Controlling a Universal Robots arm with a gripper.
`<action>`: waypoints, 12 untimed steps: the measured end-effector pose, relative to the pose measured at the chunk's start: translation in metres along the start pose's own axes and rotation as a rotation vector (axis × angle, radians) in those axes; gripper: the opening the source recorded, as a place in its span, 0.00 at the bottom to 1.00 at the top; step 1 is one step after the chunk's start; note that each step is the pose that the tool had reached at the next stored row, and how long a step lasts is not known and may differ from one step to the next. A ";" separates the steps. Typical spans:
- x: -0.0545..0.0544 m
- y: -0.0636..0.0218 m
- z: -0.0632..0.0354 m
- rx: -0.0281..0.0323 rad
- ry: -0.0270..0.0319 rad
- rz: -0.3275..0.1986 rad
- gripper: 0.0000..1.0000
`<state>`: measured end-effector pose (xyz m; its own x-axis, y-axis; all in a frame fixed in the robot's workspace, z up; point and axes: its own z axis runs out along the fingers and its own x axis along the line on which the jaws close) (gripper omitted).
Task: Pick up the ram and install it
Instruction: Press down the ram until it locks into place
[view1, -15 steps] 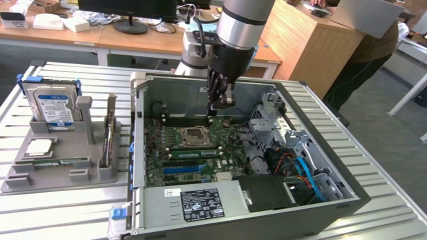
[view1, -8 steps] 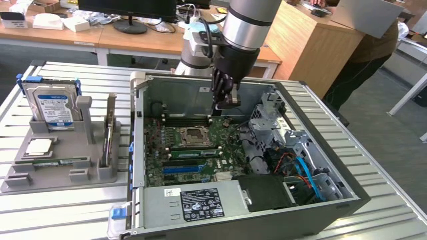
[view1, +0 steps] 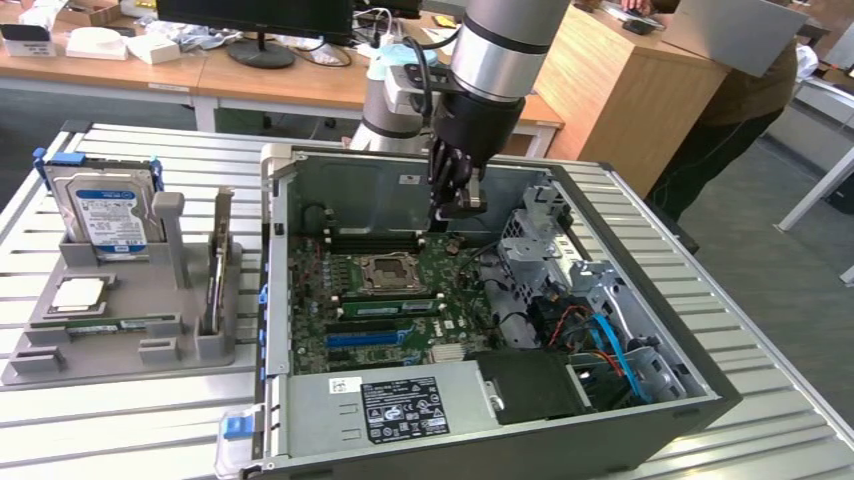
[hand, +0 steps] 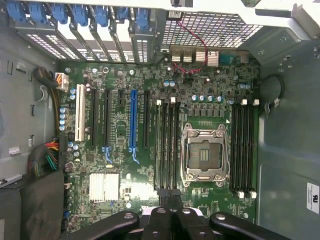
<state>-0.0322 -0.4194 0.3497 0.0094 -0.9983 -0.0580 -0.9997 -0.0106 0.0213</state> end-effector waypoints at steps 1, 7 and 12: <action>0.000 0.0000 0.0000 0.0000 0.0000 0.000 0.10; 0.000 0.0000 0.0000 0.0000 0.0000 0.000 0.10; 0.000 0.0012 0.0001 0.0012 0.0000 0.006 0.10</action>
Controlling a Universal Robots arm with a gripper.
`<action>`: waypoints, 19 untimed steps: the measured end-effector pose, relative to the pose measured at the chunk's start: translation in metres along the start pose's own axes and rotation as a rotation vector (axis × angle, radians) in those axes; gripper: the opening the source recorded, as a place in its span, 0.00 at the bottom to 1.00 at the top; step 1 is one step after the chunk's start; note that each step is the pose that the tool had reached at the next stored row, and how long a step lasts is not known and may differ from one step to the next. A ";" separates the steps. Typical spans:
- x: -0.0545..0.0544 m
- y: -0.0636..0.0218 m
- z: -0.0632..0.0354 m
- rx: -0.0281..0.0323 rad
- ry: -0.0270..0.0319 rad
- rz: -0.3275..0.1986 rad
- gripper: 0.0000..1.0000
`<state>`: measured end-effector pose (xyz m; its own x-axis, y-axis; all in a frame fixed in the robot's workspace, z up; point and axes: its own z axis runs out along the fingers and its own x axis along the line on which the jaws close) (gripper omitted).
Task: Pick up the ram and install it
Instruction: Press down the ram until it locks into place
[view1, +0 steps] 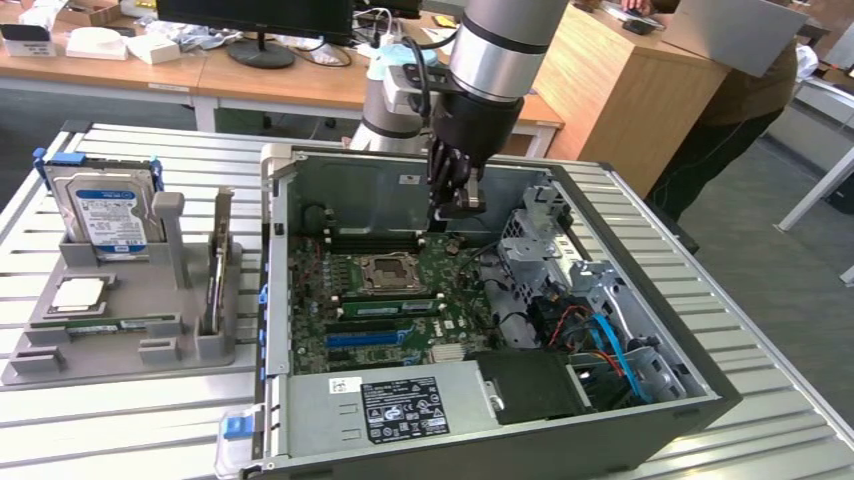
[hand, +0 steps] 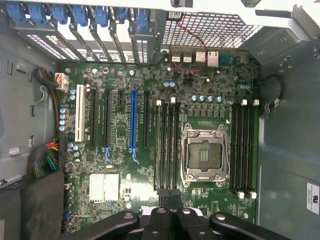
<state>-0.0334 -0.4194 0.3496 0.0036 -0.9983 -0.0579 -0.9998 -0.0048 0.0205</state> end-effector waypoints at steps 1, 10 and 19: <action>0.000 -0.0001 0.0001 0.0009 -0.0003 0.013 0.10; 0.000 0.0000 0.0010 0.0102 -0.0034 0.174 0.10; 0.000 -0.0001 0.0025 0.0197 -0.0069 0.338 0.10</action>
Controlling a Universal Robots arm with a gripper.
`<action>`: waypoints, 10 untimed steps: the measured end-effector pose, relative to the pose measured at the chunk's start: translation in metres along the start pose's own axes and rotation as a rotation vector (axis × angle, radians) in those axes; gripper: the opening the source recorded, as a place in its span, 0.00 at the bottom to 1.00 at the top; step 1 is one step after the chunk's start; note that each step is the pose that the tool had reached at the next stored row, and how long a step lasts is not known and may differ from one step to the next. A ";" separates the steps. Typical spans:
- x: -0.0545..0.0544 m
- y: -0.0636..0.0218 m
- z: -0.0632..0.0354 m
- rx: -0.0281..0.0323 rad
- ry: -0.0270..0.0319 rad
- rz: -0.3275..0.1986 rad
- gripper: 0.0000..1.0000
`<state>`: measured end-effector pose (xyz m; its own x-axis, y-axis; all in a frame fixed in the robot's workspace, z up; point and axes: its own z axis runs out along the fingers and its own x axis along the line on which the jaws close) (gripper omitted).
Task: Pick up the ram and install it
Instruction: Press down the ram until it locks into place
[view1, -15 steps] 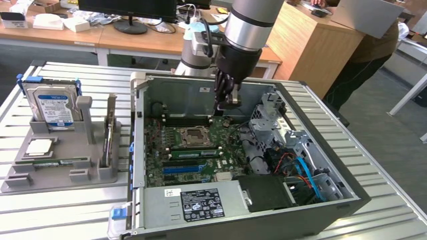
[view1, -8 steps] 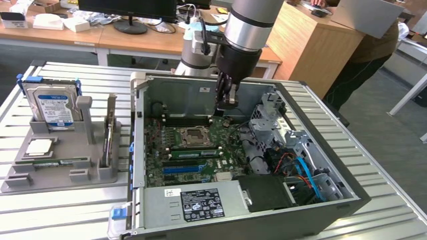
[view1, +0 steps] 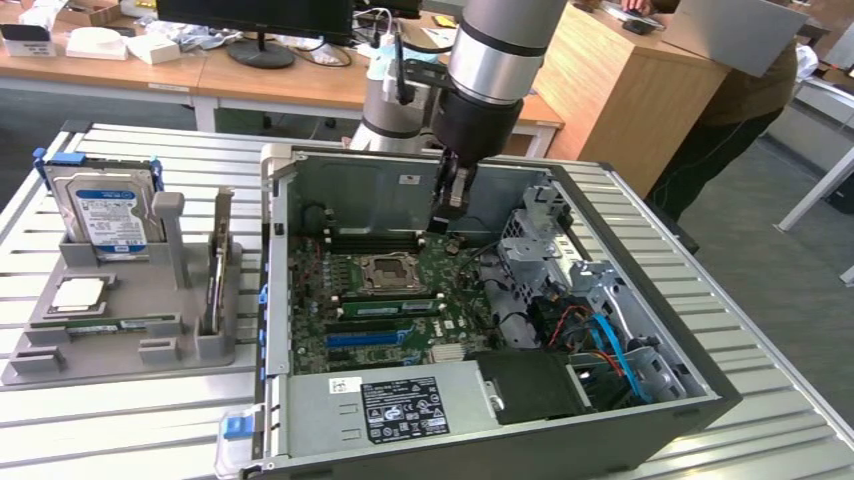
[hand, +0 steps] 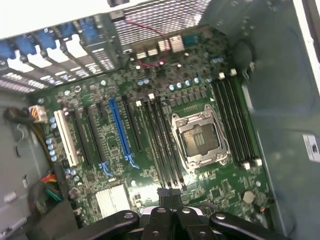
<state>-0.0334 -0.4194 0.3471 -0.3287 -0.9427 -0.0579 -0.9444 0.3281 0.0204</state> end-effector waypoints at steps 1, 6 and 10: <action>0.000 0.0000 0.0002 0.0010 -0.0004 0.018 0.10; 0.000 0.0000 0.0010 0.0064 -0.0023 0.109 0.10; 0.000 0.0000 0.0017 0.0105 -0.0037 0.181 0.10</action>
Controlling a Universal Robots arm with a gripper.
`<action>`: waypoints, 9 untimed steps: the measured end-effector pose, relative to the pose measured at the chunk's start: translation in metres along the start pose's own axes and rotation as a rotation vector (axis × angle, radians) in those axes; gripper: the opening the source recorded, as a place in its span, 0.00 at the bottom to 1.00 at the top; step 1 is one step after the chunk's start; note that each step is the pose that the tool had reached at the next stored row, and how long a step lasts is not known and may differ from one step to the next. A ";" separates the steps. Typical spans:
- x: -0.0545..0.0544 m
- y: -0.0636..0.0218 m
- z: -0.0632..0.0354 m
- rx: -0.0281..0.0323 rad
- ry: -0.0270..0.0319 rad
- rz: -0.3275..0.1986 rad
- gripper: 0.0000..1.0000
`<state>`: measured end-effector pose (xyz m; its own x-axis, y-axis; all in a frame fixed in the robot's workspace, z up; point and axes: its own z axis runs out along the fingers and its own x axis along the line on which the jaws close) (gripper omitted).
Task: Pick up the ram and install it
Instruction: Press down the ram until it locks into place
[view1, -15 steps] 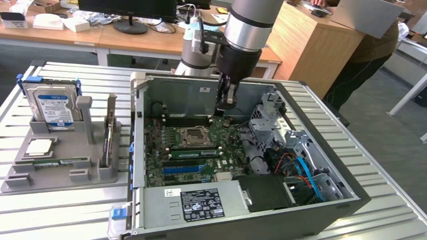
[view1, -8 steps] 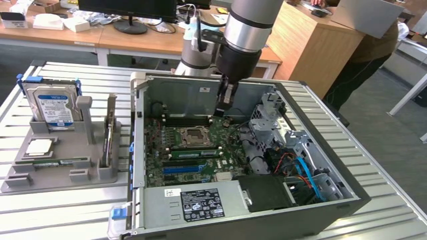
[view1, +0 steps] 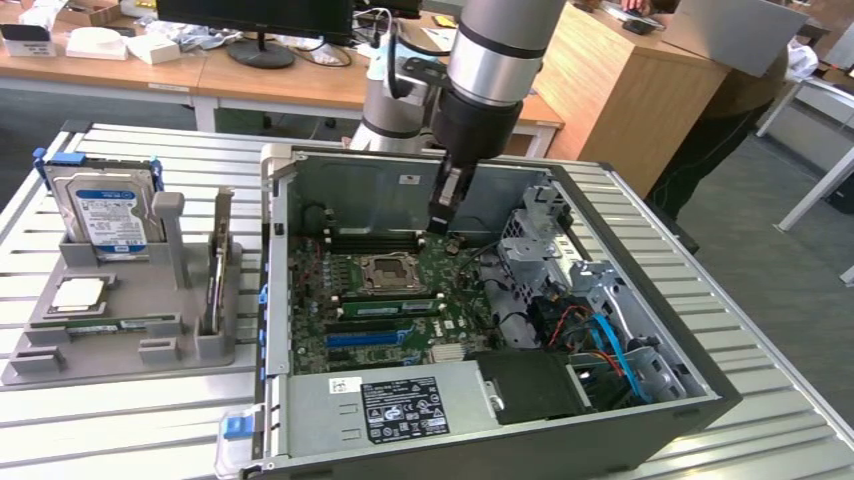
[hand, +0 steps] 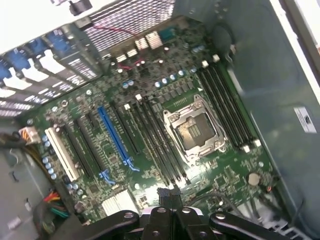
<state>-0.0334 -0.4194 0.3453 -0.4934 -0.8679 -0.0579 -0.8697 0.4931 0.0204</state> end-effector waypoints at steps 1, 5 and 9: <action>0.000 0.0000 0.0002 0.0010 -0.0004 0.018 0.10; 0.000 0.0000 0.0010 0.0052 -0.0019 0.091 0.10; 0.000 -0.0001 0.0020 0.0094 -0.0034 0.163 0.10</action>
<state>-0.0334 -0.4194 0.3433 -0.6281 -0.7759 -0.0580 -0.7778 0.6281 0.0204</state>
